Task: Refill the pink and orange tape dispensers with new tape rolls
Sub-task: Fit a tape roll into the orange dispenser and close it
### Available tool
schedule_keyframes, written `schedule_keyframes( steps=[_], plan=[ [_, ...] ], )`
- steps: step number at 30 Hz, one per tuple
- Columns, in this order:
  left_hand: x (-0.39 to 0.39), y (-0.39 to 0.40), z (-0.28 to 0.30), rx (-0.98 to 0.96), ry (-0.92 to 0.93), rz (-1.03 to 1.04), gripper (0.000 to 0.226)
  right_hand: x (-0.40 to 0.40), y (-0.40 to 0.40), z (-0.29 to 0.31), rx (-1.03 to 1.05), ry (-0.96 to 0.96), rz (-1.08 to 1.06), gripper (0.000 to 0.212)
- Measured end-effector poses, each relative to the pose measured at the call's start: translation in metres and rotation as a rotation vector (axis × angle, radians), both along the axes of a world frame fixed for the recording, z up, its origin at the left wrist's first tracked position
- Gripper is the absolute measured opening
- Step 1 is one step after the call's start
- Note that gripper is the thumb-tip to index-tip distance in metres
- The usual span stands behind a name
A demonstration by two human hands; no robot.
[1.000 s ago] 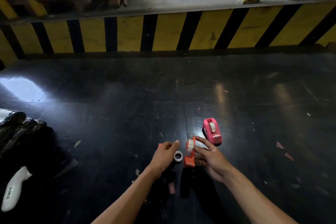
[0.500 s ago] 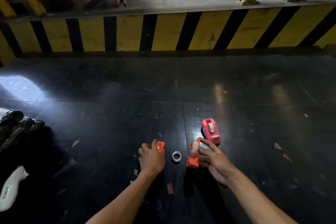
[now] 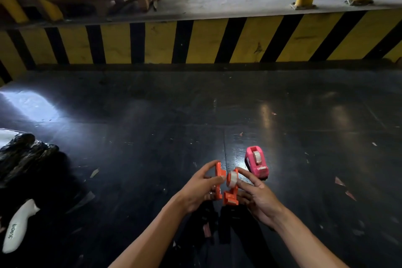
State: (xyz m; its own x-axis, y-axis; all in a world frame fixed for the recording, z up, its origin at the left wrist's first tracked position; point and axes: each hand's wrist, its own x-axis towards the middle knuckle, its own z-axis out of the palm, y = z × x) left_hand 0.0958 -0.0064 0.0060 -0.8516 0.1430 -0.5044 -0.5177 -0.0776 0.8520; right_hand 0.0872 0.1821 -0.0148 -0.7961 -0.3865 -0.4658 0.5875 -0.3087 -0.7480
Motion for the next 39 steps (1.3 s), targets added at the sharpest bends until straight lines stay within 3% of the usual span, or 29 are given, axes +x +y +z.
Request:
schedule_keyframes(
  steps=[16,21,29,35,39],
  plan=[
    [0.007,0.006,0.001,-0.029,-0.011,-0.071,0.065,0.006,0.002,-0.005,-0.042,0.005,0.036,0.046],
    [0.009,0.007,-0.001,0.053,-0.037,-0.001,0.045,0.004,0.001,-0.001,-0.033,0.049,0.038,0.043],
    [0.010,0.009,0.000,0.042,-0.053,0.053,0.039,0.003,-0.003,-0.003,0.013,0.061,0.045,0.041],
    [0.022,0.013,-0.017,0.031,-0.051,0.154,0.031,0.005,-0.008,-0.012,0.198,0.136,-0.007,0.028],
    [0.042,0.014,-0.038,0.018,-0.091,0.297,0.032,0.013,-0.003,-0.021,0.434,0.397,0.308,0.048]
  ],
)
